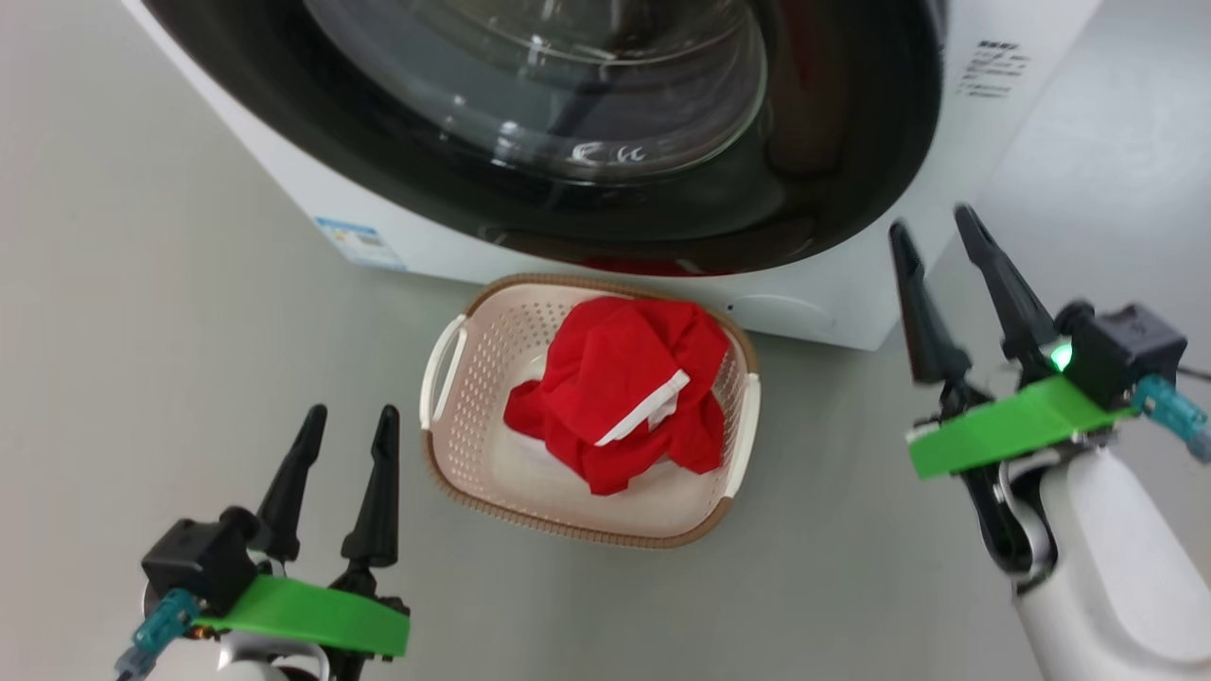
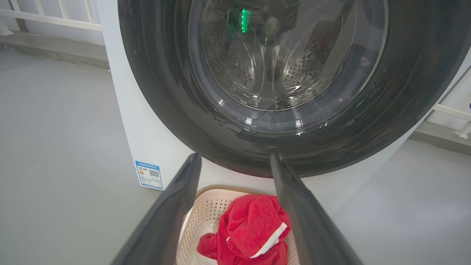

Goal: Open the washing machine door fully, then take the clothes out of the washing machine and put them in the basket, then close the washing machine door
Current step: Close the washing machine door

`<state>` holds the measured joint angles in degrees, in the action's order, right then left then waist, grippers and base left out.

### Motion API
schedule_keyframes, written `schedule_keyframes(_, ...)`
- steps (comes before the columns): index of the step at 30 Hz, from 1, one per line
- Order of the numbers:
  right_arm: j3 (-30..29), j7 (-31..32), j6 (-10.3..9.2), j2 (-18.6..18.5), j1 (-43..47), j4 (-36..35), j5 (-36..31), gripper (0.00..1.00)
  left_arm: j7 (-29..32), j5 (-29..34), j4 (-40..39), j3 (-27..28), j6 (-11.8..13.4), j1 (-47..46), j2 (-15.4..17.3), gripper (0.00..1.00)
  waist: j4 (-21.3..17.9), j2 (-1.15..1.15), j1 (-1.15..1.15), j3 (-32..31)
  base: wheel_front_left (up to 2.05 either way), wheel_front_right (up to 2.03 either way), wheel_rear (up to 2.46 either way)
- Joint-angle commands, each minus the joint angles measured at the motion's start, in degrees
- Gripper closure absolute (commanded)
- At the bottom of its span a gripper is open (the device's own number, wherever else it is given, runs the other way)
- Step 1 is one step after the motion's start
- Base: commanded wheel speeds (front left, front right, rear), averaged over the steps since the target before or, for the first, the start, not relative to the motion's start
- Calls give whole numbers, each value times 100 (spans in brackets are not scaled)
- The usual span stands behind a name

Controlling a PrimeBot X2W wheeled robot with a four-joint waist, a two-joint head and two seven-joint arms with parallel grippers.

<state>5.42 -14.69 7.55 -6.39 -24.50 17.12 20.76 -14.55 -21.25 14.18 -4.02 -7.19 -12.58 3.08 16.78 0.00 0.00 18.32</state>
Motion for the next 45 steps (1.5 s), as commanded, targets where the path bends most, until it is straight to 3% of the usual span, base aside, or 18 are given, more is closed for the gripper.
schedule_keyframes(1,89,-31,-6,40,250,-192,34,0,-45,30,-110,176,-30,88,220,0,-197,0,0,-235,0,0,0)
schedule_keyframes(28,-454,-31,-6,25,2238,-504,18,0,-45,-125,-229,274,-30,843,690,0,-1109,0,0,-1139,0,0,0)
schedule_keyframes(45,-676,-31,-6,156,2910,-665,-2,0,-45,-4,-367,609,-30,1329,657,0,-1635,0,0,-1433,0,0,0)
